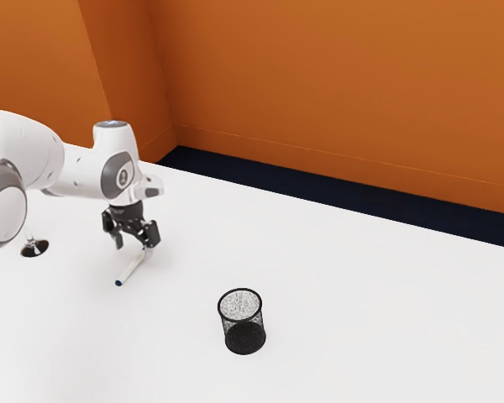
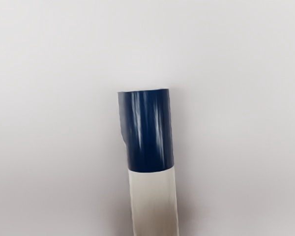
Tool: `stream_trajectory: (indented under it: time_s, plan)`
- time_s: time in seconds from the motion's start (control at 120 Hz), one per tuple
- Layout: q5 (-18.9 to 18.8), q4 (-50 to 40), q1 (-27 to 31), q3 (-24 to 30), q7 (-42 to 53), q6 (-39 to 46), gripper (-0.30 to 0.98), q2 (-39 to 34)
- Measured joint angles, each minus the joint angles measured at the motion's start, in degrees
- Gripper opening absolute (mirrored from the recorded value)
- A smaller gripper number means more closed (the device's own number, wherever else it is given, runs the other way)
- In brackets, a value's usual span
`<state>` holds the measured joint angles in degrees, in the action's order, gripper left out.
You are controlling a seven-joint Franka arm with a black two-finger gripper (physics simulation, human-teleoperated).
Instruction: Put the marker into the pen holder.
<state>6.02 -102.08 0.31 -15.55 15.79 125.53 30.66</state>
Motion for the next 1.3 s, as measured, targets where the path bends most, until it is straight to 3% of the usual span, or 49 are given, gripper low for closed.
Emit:
stream_trajectory:
  time_s: [0.183, 0.55, 0.783, 1.3]
  plan:
    - [0.19, 2.54, 0.4, 0.0, 1.53, -1.88, 0.64, 2.05]
    - [0.69, 3.25, 0.45, 0.16, 3.5, -2.98, 0.28, 2.64]
    - [0.86, 3.36, 0.42, 0.39, 4.25, -2.96, 0.14, 3.02]
    - [0.87, 3.88, 0.39, 0.44, 5.06, -2.73, 0.01, 3.46]
